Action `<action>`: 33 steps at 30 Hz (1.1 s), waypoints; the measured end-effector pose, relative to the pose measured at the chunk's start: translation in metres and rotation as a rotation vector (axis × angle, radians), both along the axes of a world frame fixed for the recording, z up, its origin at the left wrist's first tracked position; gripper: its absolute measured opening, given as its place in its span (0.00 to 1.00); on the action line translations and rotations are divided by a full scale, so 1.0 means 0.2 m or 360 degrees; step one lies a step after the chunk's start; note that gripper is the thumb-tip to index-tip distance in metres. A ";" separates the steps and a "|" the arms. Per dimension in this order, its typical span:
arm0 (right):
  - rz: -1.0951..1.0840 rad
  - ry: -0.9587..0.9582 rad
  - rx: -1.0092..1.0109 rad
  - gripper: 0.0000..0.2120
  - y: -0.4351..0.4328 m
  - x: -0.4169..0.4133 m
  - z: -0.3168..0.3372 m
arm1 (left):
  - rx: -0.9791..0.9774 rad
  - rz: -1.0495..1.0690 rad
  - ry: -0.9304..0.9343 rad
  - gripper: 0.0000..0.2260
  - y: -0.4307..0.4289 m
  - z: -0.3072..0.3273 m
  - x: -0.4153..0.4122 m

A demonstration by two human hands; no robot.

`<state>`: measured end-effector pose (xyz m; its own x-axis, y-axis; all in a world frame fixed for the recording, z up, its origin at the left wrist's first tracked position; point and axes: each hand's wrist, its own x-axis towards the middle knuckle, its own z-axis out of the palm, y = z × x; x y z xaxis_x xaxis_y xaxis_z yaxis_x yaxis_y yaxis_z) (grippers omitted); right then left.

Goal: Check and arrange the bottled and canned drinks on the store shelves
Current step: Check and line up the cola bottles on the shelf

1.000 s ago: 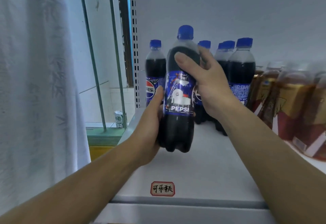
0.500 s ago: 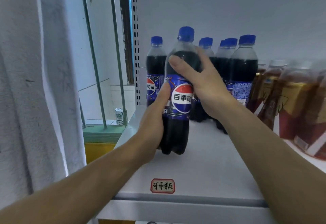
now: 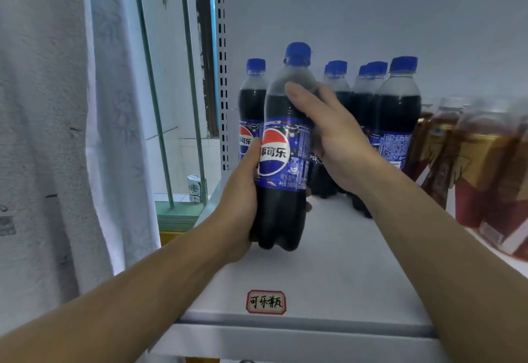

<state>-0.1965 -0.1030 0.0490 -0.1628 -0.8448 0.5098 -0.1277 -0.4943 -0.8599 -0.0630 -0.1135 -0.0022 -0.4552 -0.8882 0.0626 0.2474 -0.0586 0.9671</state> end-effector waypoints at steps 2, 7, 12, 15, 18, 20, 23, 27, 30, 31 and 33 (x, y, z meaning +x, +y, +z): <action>0.0030 -0.0014 0.0014 0.27 0.00 -0.01 0.01 | 0.0044 -0.0151 -0.0002 0.31 0.01 0.00 0.02; -0.0093 -0.0058 -0.0125 0.17 0.02 -0.03 0.02 | -0.0231 -0.0125 -0.0055 0.40 0.06 0.05 -0.01; -0.0072 -0.0020 0.0095 0.21 0.00 -0.04 0.01 | -0.0287 -0.0268 -0.0144 0.27 0.05 0.04 0.04; 0.0092 -0.0182 0.0333 0.22 -0.02 -0.05 0.01 | 0.0015 -0.0466 -0.0033 0.30 0.08 0.06 0.09; 0.0366 -0.0475 0.0562 0.23 -0.01 -0.06 0.02 | 0.0177 -0.0699 0.0205 0.26 0.07 0.08 0.13; 0.0473 -0.0578 0.0628 0.26 0.00 -0.05 0.03 | 0.0224 -0.0858 0.0361 0.26 0.06 0.09 0.14; 0.0547 -0.0657 0.0657 0.26 0.01 -0.05 0.04 | 0.0307 -0.0957 0.0467 0.28 0.05 0.09 0.16; 0.0558 -0.0612 0.0591 0.23 -0.01 -0.04 0.02 | 0.0145 -0.0825 0.0248 0.29 0.07 0.10 0.17; 0.0617 -0.0525 0.0291 0.25 -0.01 -0.06 0.02 | -0.0341 -0.0532 -0.0346 0.24 0.08 0.12 0.17; 0.0668 -0.0448 0.0201 0.30 -0.01 -0.07 0.01 | -0.0464 -0.0448 -0.0491 0.22 0.09 0.12 0.17; 0.0738 -0.0293 0.0065 0.33 0.00 -0.07 0.01 | -0.0555 -0.0279 -0.0608 0.22 0.08 0.12 0.18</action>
